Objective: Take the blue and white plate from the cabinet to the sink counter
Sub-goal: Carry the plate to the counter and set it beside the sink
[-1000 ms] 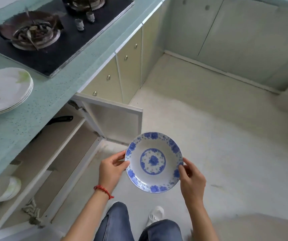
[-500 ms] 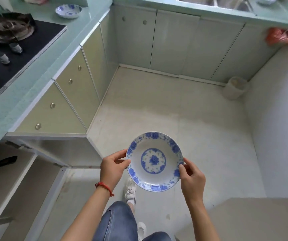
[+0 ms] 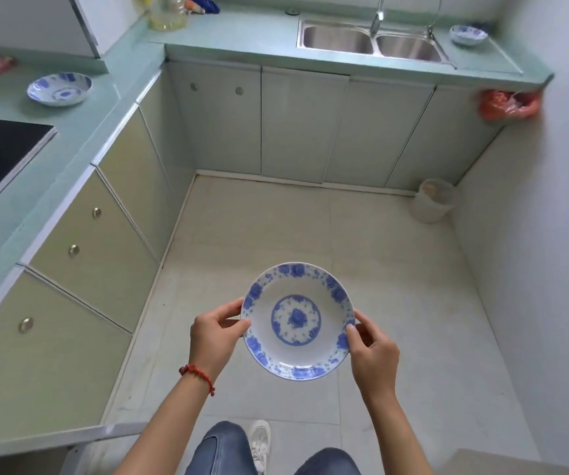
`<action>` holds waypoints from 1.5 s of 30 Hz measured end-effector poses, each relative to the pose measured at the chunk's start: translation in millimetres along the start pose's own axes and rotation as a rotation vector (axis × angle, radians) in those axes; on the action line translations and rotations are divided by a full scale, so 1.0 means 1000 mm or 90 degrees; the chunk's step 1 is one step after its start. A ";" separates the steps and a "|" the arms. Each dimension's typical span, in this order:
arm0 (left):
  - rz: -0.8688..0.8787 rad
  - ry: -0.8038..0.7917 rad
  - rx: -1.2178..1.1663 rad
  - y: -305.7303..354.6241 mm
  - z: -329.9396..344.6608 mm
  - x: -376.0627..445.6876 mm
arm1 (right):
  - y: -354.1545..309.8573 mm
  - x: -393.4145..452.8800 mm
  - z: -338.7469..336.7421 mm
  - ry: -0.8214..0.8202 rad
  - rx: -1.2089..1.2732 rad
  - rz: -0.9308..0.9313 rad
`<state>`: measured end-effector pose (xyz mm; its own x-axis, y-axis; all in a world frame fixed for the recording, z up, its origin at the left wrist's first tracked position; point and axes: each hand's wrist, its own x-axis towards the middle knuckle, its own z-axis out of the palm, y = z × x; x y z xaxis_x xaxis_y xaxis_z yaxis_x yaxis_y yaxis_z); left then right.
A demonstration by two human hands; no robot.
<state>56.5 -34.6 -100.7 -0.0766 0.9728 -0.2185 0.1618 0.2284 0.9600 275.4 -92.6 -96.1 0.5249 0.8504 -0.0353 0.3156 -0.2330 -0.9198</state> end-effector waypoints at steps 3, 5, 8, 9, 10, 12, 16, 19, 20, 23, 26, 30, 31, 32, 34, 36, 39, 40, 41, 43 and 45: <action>-0.004 -0.010 -0.002 0.012 0.013 0.036 | -0.006 0.036 0.007 0.001 0.002 0.003; -0.011 -0.011 0.000 0.017 0.024 0.060 | -0.008 0.063 0.010 0.001 0.003 0.004; -0.011 -0.014 -0.005 0.028 0.046 0.099 | -0.008 0.108 0.014 -0.001 0.008 0.016; -0.009 -0.014 -0.005 0.033 0.056 0.113 | -0.008 0.125 0.015 -0.002 0.010 0.020; -0.008 -0.012 -0.008 0.037 0.065 0.128 | -0.008 0.144 0.016 -0.002 0.013 0.023; -0.003 -0.012 -0.014 0.047 0.085 0.158 | -0.009 0.182 0.017 -0.001 0.022 0.021; -0.006 0.002 -0.023 0.073 0.128 0.216 | -0.015 0.261 0.014 -0.007 0.029 0.015; -0.003 0.010 -0.032 0.090 0.155 0.252 | -0.024 0.316 0.009 -0.021 0.037 0.003; -0.004 0.012 -0.035 0.095 0.163 0.264 | -0.025 0.335 0.009 -0.024 0.036 0.007; -0.009 0.011 -0.036 0.109 0.183 0.299 | -0.030 0.383 0.012 -0.019 0.034 0.012; -0.011 0.013 -0.038 0.120 0.198 0.341 | -0.032 0.426 0.024 -0.029 0.043 0.019; -0.014 0.012 -0.034 0.132 0.212 0.410 | -0.036 0.490 0.052 -0.030 0.048 0.042; -0.016 0.009 -0.035 0.135 0.214 0.428 | -0.039 0.506 0.061 -0.027 0.048 0.044; -0.018 0.006 -0.036 0.139 0.216 0.446 | -0.042 0.523 0.069 -0.023 0.048 0.046; -0.024 0.006 -0.037 0.149 0.220 0.486 | -0.050 0.556 0.085 -0.018 0.053 0.051; -0.029 0.003 -0.033 0.160 0.224 0.522 | -0.061 0.586 0.100 -0.010 0.059 0.053; -0.020 -0.014 -0.023 0.181 0.232 0.574 | -0.075 0.633 0.116 0.001 0.058 0.048; -0.016 -0.013 -0.017 0.186 0.234 0.583 | -0.079 0.642 0.119 0.002 0.061 0.050; -0.015 -0.013 -0.015 0.191 0.237 0.596 | -0.083 0.655 0.122 0.001 0.063 0.052; -0.023 -0.009 -0.015 0.197 0.243 0.620 | -0.088 0.680 0.129 -0.004 0.061 0.052; -0.029 0.006 -0.021 0.203 0.250 0.640 | -0.095 0.705 0.136 -0.021 0.062 0.046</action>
<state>286.1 643.6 -89.3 -0.0919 0.9609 -0.2611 0.1260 0.2713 0.9542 508.3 593.0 -86.9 0.5171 0.8484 -0.1136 0.1990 -0.2482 -0.9480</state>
